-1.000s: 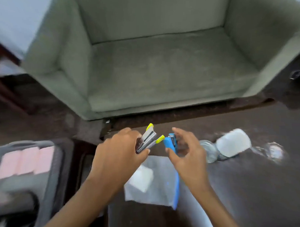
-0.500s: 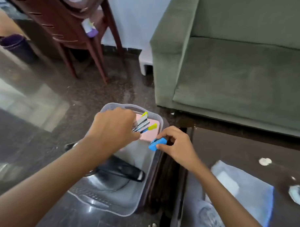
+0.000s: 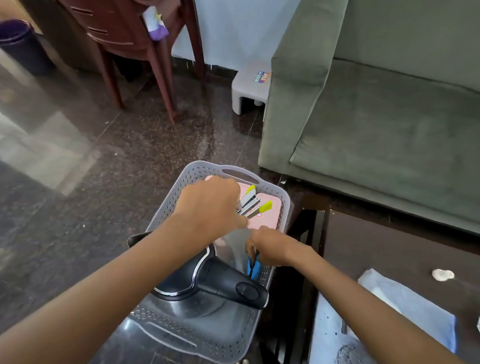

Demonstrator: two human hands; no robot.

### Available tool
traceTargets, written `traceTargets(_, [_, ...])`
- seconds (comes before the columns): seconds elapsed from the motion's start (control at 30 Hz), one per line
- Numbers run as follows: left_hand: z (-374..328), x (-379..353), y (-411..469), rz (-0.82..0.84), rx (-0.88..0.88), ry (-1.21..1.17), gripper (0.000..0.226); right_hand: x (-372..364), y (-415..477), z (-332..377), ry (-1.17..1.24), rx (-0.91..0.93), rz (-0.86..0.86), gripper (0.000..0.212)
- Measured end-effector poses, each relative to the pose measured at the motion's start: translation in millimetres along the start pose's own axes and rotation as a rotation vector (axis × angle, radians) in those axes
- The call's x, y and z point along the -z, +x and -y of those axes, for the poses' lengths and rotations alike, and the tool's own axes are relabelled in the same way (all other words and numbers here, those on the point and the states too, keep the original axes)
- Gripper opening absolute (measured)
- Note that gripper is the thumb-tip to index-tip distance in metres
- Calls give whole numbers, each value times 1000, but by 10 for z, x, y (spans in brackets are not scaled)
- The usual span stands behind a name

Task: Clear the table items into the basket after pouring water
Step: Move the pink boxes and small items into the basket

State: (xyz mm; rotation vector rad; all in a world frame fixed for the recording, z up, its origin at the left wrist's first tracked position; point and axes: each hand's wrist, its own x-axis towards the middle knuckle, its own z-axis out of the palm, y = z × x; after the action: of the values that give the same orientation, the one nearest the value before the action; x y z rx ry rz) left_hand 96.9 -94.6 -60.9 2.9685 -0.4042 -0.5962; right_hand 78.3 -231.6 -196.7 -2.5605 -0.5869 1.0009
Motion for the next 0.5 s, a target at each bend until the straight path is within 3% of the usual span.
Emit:
traceTargets(0.2, [-67,-68,69,26,-2,-9,38,-31,-86,7,-41,-8,-39,28])
traceTargets(0.27, [-86,-95,103,35,-5,-4,37,44,-196,-54,178,-66,-265,24])
traceTargets(0.37, [-105,-124,166,46,-19,33,39,204,-433,-76,773,-166,-677,25])
traceTargets(0.43, [-112,-145,222,57,-51,100,39,279,-543,-1,978,-80,-716,31])
traceTargets(0.5, [-126,-174,280,86,-89,162,38,270,-567,58,835,-42,-684,27])
